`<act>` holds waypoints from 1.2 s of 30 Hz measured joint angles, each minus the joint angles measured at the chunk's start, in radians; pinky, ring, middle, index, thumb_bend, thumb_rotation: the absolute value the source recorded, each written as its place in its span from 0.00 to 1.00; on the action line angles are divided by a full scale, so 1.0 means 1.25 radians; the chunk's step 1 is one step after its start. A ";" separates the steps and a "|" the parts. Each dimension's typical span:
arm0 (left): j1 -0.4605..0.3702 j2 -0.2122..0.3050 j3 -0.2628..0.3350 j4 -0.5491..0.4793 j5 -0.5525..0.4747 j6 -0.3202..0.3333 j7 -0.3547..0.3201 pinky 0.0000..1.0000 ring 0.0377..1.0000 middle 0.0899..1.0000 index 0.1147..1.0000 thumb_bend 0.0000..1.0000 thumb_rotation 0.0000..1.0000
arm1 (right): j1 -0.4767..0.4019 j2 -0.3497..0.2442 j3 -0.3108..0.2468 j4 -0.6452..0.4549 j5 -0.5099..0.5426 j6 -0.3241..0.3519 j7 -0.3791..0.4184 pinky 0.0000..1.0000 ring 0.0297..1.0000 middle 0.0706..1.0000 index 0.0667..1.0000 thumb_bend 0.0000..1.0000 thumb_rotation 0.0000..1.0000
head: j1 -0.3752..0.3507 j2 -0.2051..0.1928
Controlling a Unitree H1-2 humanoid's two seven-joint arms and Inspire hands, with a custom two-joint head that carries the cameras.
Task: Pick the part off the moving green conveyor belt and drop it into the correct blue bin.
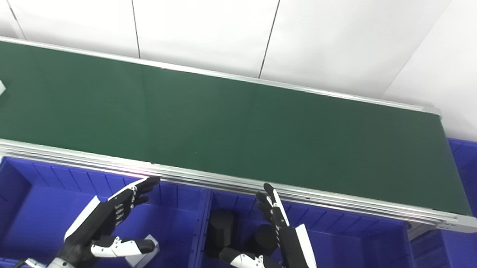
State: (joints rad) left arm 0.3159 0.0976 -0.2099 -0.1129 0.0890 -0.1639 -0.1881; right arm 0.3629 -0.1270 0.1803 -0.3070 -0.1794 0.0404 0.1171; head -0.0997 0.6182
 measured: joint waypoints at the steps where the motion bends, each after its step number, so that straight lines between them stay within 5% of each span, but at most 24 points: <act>1: 0.000 0.000 0.000 0.000 0.000 -0.001 0.000 0.92 0.94 0.93 0.86 0.88 0.43 | 0.000 0.000 0.000 0.000 0.000 0.000 0.000 0.94 0.92 0.93 1.00 0.87 0.37 | -0.001 -0.001; 36: 0.000 0.001 0.002 0.002 -0.001 -0.003 0.000 0.91 0.94 0.93 0.85 0.89 0.43 | 0.000 -0.001 0.002 0.000 -0.002 0.000 0.001 0.94 0.91 0.92 1.00 0.86 0.37 | -0.006 -0.002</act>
State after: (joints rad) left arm 0.3159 0.0987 -0.2071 -0.1103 0.0874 -0.1681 -0.1881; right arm 0.3622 -0.1278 0.1828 -0.3071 -0.1817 0.0405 0.1185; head -0.1074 0.6151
